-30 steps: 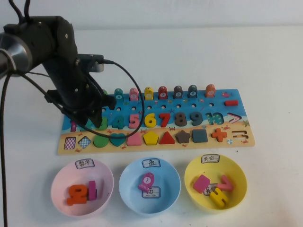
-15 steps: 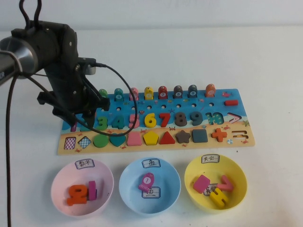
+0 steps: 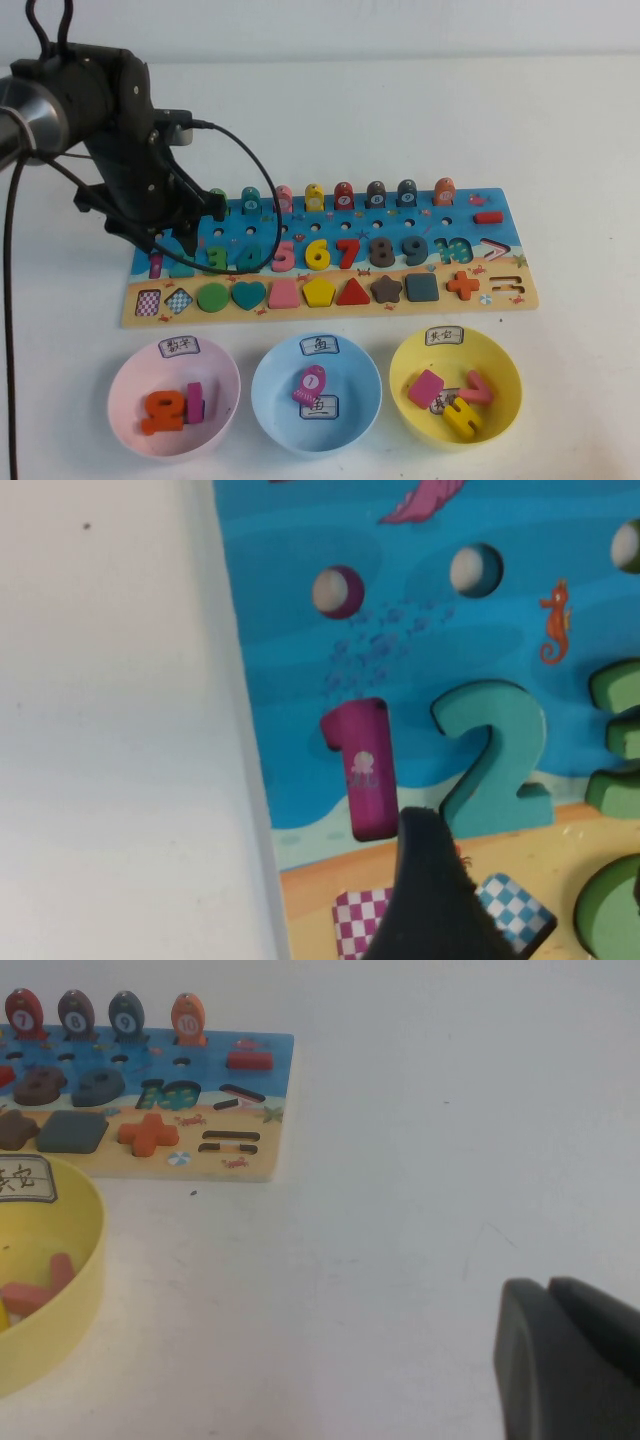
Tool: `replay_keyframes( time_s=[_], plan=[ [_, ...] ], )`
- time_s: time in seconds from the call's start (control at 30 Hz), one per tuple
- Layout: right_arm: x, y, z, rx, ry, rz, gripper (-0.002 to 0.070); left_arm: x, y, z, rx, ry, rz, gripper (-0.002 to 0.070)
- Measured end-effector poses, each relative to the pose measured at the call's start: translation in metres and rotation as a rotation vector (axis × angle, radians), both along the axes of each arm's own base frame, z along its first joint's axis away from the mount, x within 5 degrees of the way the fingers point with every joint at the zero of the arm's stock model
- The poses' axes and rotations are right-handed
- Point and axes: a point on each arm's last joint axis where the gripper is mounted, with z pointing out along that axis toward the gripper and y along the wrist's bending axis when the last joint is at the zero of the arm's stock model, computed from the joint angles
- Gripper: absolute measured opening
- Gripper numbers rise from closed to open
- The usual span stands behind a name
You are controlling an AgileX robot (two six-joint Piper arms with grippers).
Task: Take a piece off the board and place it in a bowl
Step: Pick up the "number 2"
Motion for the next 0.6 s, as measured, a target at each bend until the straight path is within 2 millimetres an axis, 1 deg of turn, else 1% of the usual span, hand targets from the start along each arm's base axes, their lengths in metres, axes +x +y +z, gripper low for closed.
replay_keyframes(
  time_s=[0.17, 0.23, 0.43, 0.6],
  plan=[
    [0.0, 0.0, 0.0, 0.0, 0.0, 0.0, -0.0018, 0.001, -0.001, -0.001, -0.013, -0.005, 0.004, 0.0372],
    [0.0, 0.0, 0.0, 0.0, 0.0, 0.0, -0.0018, 0.001, -0.002, -0.004, -0.013, 0.003, 0.005, 0.0372],
    [0.0, 0.0, 0.0, 0.0, 0.0, 0.0, -0.0018, 0.005, -0.003, -0.023, 0.0, 0.046, 0.004, 0.0372],
    [0.0, 0.0, 0.0, 0.0, 0.0, 0.0, -0.0018, 0.007, -0.003, -0.026, -0.003, 0.036, 0.002, 0.0372]
  ],
)
